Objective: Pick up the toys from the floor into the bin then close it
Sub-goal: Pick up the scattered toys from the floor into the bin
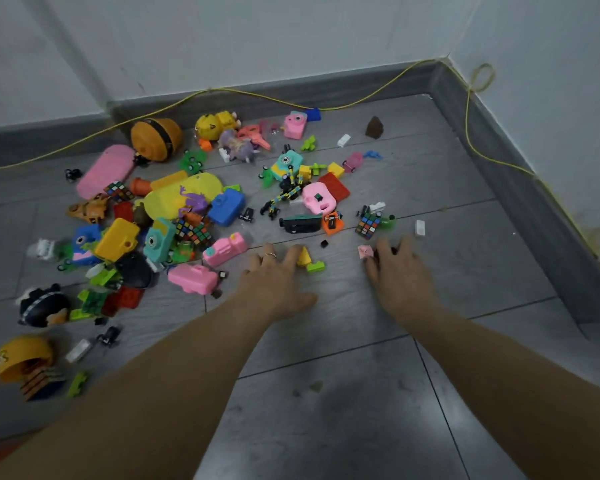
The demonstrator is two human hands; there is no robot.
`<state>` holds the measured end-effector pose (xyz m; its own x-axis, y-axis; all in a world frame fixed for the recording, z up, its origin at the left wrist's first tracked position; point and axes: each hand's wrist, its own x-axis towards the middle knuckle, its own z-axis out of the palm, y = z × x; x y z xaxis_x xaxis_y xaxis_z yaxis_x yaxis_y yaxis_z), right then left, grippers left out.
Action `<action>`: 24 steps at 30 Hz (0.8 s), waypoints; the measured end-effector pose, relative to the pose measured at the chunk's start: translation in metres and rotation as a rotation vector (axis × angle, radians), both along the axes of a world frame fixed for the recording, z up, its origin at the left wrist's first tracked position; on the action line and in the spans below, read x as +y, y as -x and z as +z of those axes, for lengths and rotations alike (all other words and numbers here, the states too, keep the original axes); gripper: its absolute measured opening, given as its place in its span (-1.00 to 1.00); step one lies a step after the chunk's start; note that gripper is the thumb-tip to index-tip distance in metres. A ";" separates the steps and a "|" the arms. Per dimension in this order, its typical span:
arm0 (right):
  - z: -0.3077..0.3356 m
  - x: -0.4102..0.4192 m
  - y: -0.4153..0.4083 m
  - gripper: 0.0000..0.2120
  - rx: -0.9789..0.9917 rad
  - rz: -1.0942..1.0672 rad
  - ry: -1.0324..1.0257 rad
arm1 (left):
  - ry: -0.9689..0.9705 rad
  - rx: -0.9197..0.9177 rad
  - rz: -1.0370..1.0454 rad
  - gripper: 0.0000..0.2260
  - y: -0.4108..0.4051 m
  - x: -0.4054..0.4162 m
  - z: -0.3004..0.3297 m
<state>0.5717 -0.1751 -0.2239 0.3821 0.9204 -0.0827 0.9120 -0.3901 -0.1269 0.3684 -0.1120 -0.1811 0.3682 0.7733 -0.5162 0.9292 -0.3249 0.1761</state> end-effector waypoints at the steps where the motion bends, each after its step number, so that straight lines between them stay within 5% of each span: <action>1: -0.001 0.001 0.003 -0.68 -0.044 0.020 0.003 | -0.013 0.002 -0.002 -0.23 -0.004 0.001 -0.002; 7: -0.006 0.011 -0.004 -0.77 -0.187 0.205 -0.062 | -0.089 0.018 -0.012 -0.20 -0.029 0.015 -0.011; 13: -0.020 0.010 -0.005 -0.83 -0.164 0.263 -0.204 | -0.057 0.006 -0.069 -0.54 -0.048 0.016 -0.017; 18: -0.027 0.011 -0.005 -0.75 -0.136 0.350 -0.188 | -0.028 -0.033 -0.085 -0.54 -0.033 0.012 -0.020; 21: -0.022 0.013 -0.004 -0.73 0.043 0.218 -0.191 | 0.018 -0.233 0.122 -0.68 -0.023 0.015 -0.017; 24: -0.008 0.014 -0.004 -0.76 0.443 -0.126 -0.310 | 0.111 -0.444 0.492 -0.78 -0.022 0.020 -0.011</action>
